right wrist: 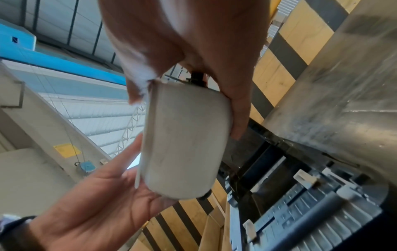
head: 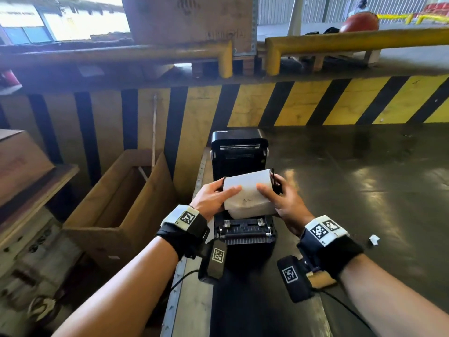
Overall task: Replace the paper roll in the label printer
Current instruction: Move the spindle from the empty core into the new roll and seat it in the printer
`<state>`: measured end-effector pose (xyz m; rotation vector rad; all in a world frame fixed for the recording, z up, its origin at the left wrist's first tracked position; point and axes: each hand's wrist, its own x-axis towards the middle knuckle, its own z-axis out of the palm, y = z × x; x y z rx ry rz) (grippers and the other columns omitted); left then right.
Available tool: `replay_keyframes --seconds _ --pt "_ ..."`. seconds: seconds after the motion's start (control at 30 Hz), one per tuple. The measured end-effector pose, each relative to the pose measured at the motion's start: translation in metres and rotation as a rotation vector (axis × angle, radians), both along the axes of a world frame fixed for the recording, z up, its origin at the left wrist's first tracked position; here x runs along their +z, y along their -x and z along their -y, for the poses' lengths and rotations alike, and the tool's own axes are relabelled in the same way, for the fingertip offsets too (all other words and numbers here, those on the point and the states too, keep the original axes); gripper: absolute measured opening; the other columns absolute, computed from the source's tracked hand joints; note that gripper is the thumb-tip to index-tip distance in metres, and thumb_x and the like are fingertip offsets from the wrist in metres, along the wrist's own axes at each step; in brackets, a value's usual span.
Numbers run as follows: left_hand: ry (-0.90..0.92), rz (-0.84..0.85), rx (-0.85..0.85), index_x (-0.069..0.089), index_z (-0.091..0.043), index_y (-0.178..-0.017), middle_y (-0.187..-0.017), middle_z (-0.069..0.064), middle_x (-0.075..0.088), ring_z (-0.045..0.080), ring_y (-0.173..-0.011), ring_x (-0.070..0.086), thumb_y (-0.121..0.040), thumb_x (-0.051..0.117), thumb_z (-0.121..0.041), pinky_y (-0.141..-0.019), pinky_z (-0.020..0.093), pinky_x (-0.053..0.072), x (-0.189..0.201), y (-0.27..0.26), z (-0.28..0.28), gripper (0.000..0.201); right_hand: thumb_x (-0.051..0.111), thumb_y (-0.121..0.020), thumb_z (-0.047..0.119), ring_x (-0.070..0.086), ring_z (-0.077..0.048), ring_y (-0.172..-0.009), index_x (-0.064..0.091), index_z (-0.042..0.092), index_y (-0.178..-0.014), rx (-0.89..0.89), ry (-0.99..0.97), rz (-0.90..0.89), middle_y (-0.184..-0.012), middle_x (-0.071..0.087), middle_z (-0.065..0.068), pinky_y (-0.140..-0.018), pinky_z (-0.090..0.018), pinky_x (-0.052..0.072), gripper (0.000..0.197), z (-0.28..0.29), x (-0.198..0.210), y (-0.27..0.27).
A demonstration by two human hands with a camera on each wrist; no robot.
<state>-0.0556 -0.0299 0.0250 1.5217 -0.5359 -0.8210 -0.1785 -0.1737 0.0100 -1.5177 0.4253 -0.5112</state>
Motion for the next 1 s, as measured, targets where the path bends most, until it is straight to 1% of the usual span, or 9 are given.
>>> replay_keyframes --seconds 0.1,0.17,0.23,0.4,0.53,0.67,0.8,0.93,1.0 --pt "-0.031 0.009 -0.012 0.06 -0.013 -0.118 -0.12 0.016 0.068 0.027 -0.103 0.067 -0.089 0.063 -0.024 -0.096 0.044 0.053 -0.009 -0.011 -0.009 0.032 0.058 -0.071 0.069 0.057 -0.017 -0.119 0.059 0.032 -0.119 0.037 -0.085 -0.082 -0.125 0.064 0.002 -0.108 -0.047 0.038 0.061 0.007 -0.015 -0.014" --pt "-0.038 0.022 -0.013 0.058 -0.011 -0.122 -0.118 0.013 0.069 0.024 -0.1 0.068 -0.09 0.061 -0.024 -0.095 0.042 0.053 -0.011 -0.019 -0.01 0.035 0.05 -0.086 0.041 0.058 -0.018 -0.117 0.067 0.03 -0.107 -0.007 -0.173 -0.042 -0.122 0.065 -0.003 -0.108 -0.044 0.039 0.029 0.007 -0.016 -0.02" --pt "-0.028 0.007 -0.026 0.055 -0.011 -0.127 -0.116 0.012 0.069 0.021 -0.096 0.069 -0.091 0.06 -0.023 -0.088 0.034 0.056 -0.01 -0.028 -0.008 0.038 0.046 -0.091 0.024 0.06 -0.018 -0.106 0.066 0.03 -0.096 -0.032 -0.137 -0.008 -0.11 0.067 -0.003 -0.101 -0.039 0.044 0.022 0.008 -0.017 -0.024" --pt "-0.058 0.033 -0.087 0.05 -0.016 -0.13 -0.114 0.009 0.068 0.02 -0.1 0.068 -0.089 0.061 -0.016 -0.086 0.03 0.059 -0.009 -0.051 -0.003 0.043 0.057 -0.084 0.038 0.06 -0.014 -0.09 0.059 0.028 -0.095 -0.048 0.0 -0.021 -0.098 0.065 -0.002 -0.081 -0.04 0.047 0.015 0.024 -0.028 -0.036" --pt "-0.145 0.197 -0.125 0.05 -0.025 -0.124 -0.114 0.009 0.065 0.029 -0.111 0.063 -0.082 0.07 -0.013 -0.096 0.044 0.053 -0.013 -0.065 0.004 0.048 0.059 -0.087 0.025 0.063 -0.022 -0.092 0.065 0.024 -0.093 -0.046 0.059 -0.049 -0.097 0.068 -0.007 -0.088 -0.05 0.052 0.008 0.041 -0.036 -0.044" --pt "-0.194 0.265 -0.118 0.05 -0.024 -0.128 -0.112 0.003 0.064 0.027 -0.111 0.062 -0.078 0.074 -0.012 -0.097 0.046 0.052 -0.024 -0.072 0.014 0.057 0.063 -0.084 0.021 0.064 -0.026 -0.089 0.07 0.023 -0.09 -0.1 0.048 -0.082 -0.096 0.07 -0.012 -0.091 -0.054 0.05 0.009 0.053 -0.047 -0.051" --pt "-0.23 0.279 -0.096 0.048 -0.021 -0.132 -0.118 0.008 0.063 0.027 -0.11 0.062 -0.073 0.078 -0.013 -0.097 0.047 0.052 -0.033 -0.079 0.021 0.067 0.067 -0.081 0.024 0.067 -0.021 -0.087 0.073 0.02 -0.094 -0.143 0.186 -0.133 -0.096 0.073 -0.01 -0.09 -0.045 0.053 0.014 0.063 -0.056 -0.06" --pt "-0.34 0.377 -0.092 0.037 -0.029 -0.141 -0.118 0.002 0.065 0.021 -0.109 0.063 -0.053 0.083 -0.048 -0.096 0.048 0.053 -0.051 -0.087 0.027 0.101 0.064 -0.084 0.018 0.068 -0.021 -0.078 0.07 0.006 -0.1 -0.111 0.219 -0.212 -0.096 0.073 -0.013 -0.081 -0.03 0.057 0.021 0.073 -0.062 -0.069" --pt "-0.388 0.433 -0.104 0.031 -0.031 -0.145 -0.121 0.002 0.064 0.02 -0.11 0.061 -0.056 0.082 -0.047 -0.099 0.046 0.051 -0.053 -0.089 0.028 0.104 0.064 -0.084 0.018 0.068 -0.019 -0.081 0.068 0.007 -0.106 -0.028 0.288 -0.293 -0.1 0.072 -0.011 -0.081 -0.027 0.057 0.026 0.081 -0.065 -0.07"
